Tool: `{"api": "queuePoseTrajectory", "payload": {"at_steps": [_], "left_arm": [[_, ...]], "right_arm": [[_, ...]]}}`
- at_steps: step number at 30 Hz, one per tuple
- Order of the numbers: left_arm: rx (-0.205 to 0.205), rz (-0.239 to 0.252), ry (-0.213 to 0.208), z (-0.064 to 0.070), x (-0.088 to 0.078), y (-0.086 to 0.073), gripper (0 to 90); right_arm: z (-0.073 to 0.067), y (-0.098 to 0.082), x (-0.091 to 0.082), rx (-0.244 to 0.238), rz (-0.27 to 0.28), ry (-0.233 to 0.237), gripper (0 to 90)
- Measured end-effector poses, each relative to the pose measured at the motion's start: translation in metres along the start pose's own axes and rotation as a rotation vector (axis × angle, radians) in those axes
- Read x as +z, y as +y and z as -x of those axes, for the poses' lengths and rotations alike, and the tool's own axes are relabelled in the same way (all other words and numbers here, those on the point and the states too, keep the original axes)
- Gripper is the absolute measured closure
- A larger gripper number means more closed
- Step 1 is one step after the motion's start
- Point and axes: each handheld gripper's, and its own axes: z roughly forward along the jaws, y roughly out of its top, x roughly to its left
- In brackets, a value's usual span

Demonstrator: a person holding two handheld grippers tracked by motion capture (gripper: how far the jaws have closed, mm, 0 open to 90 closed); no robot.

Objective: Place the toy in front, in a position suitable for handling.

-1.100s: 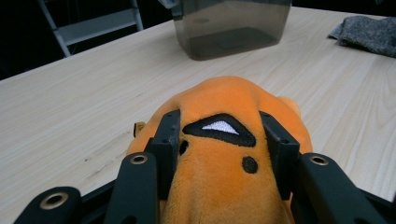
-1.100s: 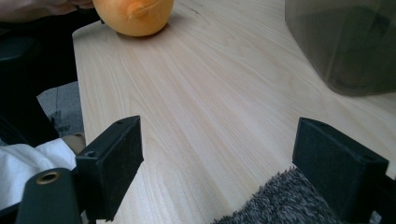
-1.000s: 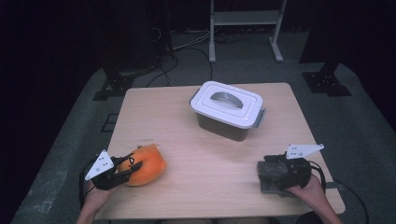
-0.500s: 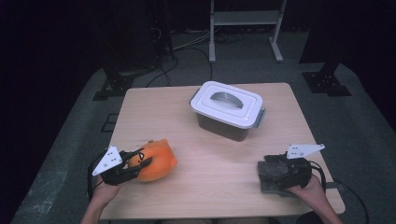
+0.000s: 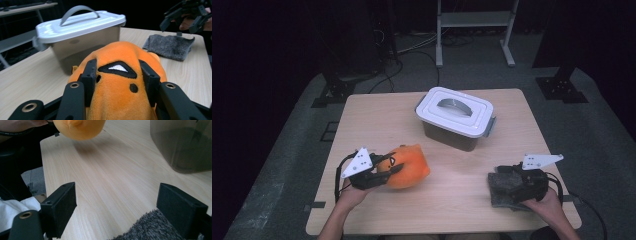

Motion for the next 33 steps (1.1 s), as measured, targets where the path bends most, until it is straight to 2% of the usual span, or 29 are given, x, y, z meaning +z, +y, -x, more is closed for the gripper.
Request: {"api": "queuePoseTrajectory", "payload": {"at_steps": [1, 2, 5, 6, 12, 14, 20, 25, 28, 33], "left_arm": [[0.0, 0.0, 0.0, 0.0, 0.0, 0.0, 56.9], [0.0, 0.003, -0.015, 0.003, 0.008, 0.002, 56.9], [0.003, 0.0, -0.03, 0.005, 0.016, 0.004, 56.9], [0.003, -0.001, -0.046, 0.007, 0.023, 0.006, 56.9], [-0.01, 0.001, -0.075, 0.012, 0.041, 0.008, 56.9], [-0.004, -0.002, -0.085, 0.014, 0.046, 0.009, 56.9], [0.006, -0.023, -0.116, 0.022, 0.06, 0.01, 56.9], [0.003, -0.024, -0.124, 0.027, 0.068, 0.008, 56.9], [0.016, -0.048, -0.144, 0.033, 0.077, 0.006, 56.8], [0.019, -0.059, -0.155, 0.038, 0.085, 0.003, 56.8]], "right_arm": [[0.0, 0.0, 0.0, 0.0, 0.0, 0.0, 15.0], [0.0, 0.0, -0.001, 0.0, 0.001, -0.002, 15.0], [0.001, 0.0, -0.002, 0.001, 0.0, -0.004, 15.0], [0.002, -0.001, -0.003, 0.003, 0.006, -0.006, 15.0], [0.003, -0.002, -0.007, 0.009, 0.01, -0.011, 15.0], [0.004, -0.002, -0.008, 0.009, 0.014, -0.013, 15.0], [0.006, -0.003, -0.011, 0.016, 0.019, -0.016, 15.0], [0.006, -0.004, -0.012, 0.014, 0.022, -0.02, 15.0], [0.007, -0.004, -0.012, 0.014, 0.021, -0.021, 15.0], [0.008, -0.004, -0.012, 0.013, 0.021, -0.02, 15.0]]}}
